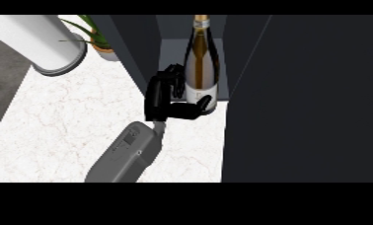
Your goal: Pick up the wine, place it into the cabinet and close the cabinet
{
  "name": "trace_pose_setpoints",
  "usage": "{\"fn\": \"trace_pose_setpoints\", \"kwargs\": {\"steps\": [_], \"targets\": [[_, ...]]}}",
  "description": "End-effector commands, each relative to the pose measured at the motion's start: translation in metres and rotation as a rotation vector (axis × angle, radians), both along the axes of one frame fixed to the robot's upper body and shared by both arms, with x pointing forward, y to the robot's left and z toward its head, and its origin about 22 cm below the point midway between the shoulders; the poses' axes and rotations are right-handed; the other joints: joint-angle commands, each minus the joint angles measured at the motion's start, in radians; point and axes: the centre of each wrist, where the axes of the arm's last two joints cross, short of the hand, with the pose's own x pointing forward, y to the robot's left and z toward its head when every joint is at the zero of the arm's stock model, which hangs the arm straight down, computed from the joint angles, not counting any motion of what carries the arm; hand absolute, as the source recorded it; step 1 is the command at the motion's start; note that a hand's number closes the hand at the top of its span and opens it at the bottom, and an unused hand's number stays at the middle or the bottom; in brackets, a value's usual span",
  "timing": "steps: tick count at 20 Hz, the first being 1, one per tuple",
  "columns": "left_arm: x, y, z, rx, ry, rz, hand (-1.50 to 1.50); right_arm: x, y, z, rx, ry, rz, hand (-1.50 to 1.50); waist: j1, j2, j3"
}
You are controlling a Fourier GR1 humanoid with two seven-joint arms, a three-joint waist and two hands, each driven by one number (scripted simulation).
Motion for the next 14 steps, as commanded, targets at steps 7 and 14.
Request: {"fn": "trace_pose_setpoints", "kwargs": {"steps": [7,14], "targets": [[-0.004,0.015,-0.040,-0.030,0.037,0.044,1.50,0.011,-0.002,0.003,-0.014,-0.010,-0.001,-1.50,0.001,0.001,0.000],[0.008,0.026,-0.058,-0.131,0.079,0.021,1.50,0.009,-0.005,0.009,0.010,-0.011,-0.018,-1.50,-0.003,0.002,0.000]]}}
